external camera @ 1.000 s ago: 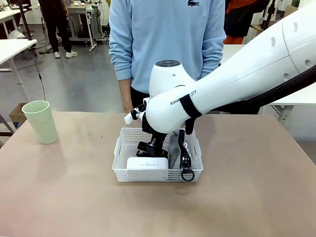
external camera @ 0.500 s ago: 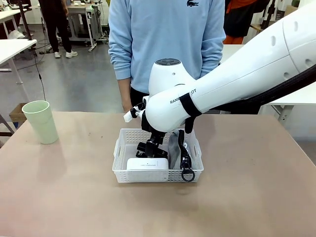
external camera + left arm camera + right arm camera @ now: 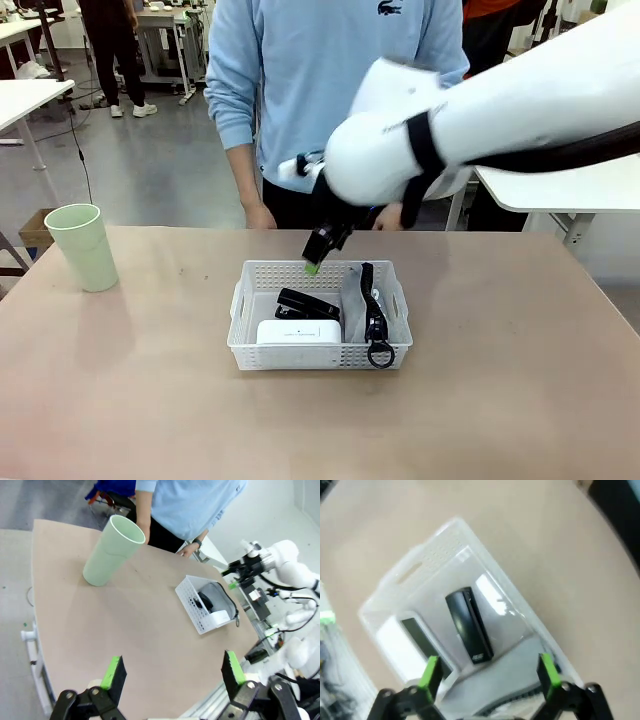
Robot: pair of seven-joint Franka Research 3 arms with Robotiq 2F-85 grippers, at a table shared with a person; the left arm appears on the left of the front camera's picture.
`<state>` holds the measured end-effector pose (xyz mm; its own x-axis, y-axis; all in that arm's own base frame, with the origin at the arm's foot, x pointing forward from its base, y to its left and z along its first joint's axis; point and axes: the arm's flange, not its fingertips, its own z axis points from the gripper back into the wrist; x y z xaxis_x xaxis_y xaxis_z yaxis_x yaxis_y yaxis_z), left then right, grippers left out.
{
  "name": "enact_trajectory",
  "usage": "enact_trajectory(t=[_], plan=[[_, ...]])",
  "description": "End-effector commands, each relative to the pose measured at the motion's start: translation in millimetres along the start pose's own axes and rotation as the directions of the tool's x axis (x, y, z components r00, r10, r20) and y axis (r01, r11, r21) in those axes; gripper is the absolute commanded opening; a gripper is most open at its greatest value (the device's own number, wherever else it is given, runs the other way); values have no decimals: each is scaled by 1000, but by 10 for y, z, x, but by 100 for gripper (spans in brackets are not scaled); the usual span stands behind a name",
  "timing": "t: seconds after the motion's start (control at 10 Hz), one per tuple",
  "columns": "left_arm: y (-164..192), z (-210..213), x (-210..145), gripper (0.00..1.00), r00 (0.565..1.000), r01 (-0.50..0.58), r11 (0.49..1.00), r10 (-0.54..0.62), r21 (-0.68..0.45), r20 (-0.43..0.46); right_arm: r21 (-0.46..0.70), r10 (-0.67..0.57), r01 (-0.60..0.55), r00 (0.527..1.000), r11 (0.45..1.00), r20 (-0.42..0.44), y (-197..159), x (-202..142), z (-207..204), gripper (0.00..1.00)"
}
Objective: Efficiently arrange items inside the basket to fit them all.
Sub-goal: Pick up the Stapler and place it inside the Organizing basket.
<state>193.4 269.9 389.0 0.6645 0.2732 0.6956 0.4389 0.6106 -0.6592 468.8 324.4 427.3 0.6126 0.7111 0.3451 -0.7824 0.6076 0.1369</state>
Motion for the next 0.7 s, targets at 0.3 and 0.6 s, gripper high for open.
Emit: enact_trajectory(t=[0.3,0.6], plan=[[-24,-21,-6,100,1000,15,1000,-14,-11,25,476,-390,277,907,835,157,-1047,-1980,1126,100],[-24,-21,-6,100,1000,15,1000,-14,-11,25,783,-694,326,698,530,179,-1630,-3276,1285,100]])
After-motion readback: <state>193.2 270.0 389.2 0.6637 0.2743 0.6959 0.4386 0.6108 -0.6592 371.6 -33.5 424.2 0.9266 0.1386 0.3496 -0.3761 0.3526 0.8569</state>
